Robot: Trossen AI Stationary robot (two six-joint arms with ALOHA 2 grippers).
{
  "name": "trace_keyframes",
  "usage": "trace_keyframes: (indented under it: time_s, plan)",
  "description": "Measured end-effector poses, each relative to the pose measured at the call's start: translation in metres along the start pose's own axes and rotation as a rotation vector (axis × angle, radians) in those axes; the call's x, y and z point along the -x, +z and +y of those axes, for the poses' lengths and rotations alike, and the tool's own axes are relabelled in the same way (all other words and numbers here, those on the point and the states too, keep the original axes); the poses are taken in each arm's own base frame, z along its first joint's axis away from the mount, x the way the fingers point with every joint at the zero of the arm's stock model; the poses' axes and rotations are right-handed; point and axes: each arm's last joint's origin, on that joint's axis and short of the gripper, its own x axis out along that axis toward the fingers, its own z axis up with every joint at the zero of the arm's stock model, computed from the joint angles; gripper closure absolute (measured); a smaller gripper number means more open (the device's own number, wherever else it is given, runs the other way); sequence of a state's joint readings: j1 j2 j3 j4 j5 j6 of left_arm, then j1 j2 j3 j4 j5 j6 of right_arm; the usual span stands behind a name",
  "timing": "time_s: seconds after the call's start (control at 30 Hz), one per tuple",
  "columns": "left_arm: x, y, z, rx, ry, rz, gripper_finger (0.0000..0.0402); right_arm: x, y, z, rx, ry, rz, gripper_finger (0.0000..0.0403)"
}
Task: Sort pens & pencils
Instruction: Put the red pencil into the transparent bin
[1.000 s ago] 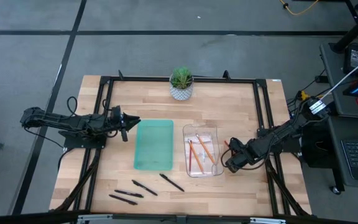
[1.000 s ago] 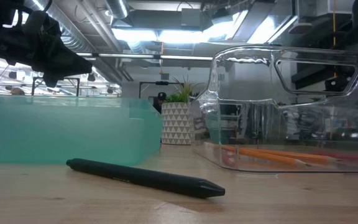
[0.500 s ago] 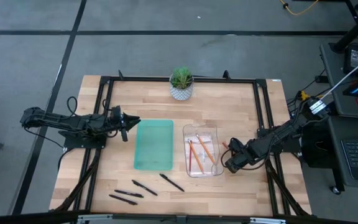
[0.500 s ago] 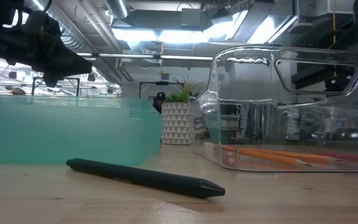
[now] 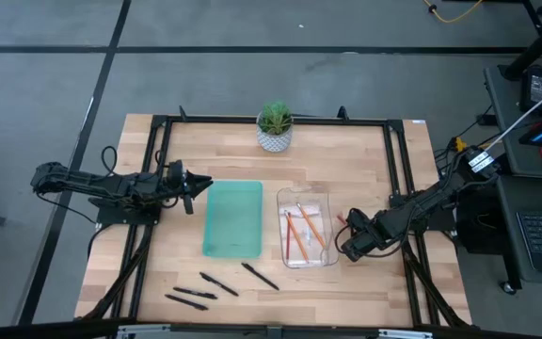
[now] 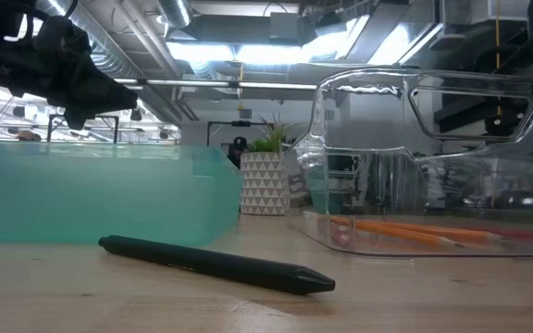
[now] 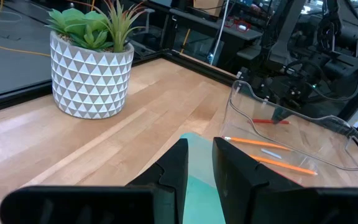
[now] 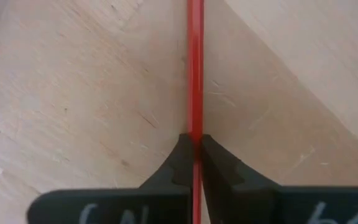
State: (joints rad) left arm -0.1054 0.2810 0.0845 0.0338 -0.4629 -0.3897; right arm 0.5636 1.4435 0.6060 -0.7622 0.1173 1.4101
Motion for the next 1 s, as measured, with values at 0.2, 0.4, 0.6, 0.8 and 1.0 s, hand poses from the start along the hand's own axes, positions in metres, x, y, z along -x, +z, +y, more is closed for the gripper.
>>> trace_keyframes:
  time_s: [0.2, 0.4, 0.6, 0.8, 1.0]
  plan:
    - [0.000, 0.000, 0.000, 0.000, 0.000, 0.000, 0.0333, 0.013, 0.000, -0.012, 0.004, -0.084, -0.002, 0.0401]
    - [0.000, 0.000, 0.000, 0.000, 0.000, 0.000, 0.0333, 0.038, 0.003, -0.015, -0.039, -0.067, -0.044, 0.0401]
    - [0.000, 0.000, 0.000, 0.000, 0.000, 0.000, 0.0333, 0.072, 0.010, -0.015, -0.054, 0.012, -0.176, 0.0401]
    - [0.000, 0.000, 0.000, 0.000, 0.000, 0.000, 0.0333, 0.088, 0.012, -0.019, -0.057, -0.012, -0.196, 0.0401]
    - [0.000, 0.000, 0.000, 0.000, 0.000, 0.000, 0.0333, 0.088, 0.016, -0.023, -0.173, -0.041, -0.222, 0.0396]
